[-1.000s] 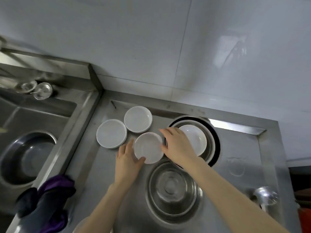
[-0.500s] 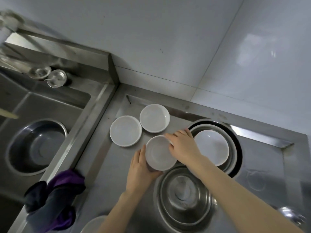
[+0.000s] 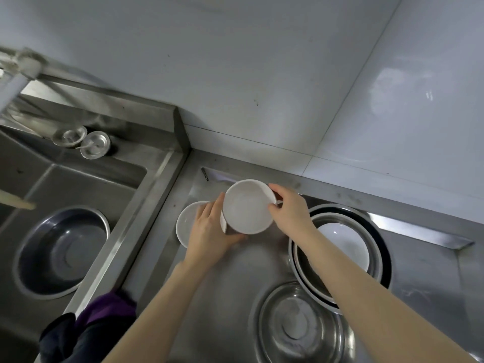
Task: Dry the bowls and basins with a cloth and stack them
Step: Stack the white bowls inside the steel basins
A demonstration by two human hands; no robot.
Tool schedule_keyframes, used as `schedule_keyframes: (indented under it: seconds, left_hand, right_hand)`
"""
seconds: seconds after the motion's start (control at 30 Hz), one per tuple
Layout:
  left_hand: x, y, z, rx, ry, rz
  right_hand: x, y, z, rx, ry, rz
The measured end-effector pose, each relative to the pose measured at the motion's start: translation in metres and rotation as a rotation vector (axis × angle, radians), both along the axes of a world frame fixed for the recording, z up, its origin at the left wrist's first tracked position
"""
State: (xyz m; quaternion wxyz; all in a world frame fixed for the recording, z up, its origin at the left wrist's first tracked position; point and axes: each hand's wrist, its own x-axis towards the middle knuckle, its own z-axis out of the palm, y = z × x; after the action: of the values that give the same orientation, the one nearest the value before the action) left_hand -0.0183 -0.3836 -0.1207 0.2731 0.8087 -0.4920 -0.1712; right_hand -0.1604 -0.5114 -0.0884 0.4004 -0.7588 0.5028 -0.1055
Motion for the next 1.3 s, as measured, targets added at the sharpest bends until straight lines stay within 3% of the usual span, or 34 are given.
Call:
schedule_keyframes:
  seconds: [0.53,0.8,1.1,1.3]
  left_hand:
    - [0.016,-0.027,-0.024,0.098,-0.122,-0.029]
    - [0.011,-0.024,-0.009,0.004,-0.136,-0.049]
    - [-0.052,-0.017,0.047,-0.167,-0.157,-0.182]
    - [-0.111,-0.031,0.046,-0.103,-0.040,-0.292]
  right_hand:
    - [0.007,-0.008,-0.032,0.166,-0.033,-0.031]
    - [-0.002,0.001,-0.017,0.173,-0.064,-0.060]
    - [-0.086,0.026,0.038,0.056,-0.141,-0.212]
    - [-0.149,0.032,0.047,0.051,-0.107,-0.358]
